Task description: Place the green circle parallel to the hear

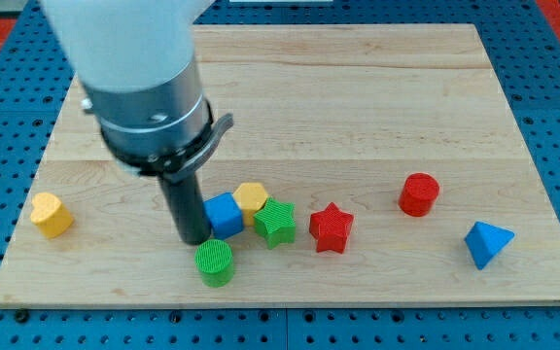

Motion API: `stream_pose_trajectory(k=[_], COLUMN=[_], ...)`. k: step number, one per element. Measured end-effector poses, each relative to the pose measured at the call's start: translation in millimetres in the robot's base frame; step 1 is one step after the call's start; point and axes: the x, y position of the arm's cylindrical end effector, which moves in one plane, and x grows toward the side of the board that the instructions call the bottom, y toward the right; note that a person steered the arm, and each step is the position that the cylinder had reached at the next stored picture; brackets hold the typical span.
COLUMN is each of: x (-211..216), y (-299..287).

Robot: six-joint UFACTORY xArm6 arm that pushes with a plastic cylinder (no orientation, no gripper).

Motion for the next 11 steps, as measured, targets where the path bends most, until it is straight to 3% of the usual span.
stream_pose_trajectory(k=[3,4,6,7,8,9,11], x=[-73,-56,73,81,81,72,75], y=[-16,-67,-62,-41,42,74,30])
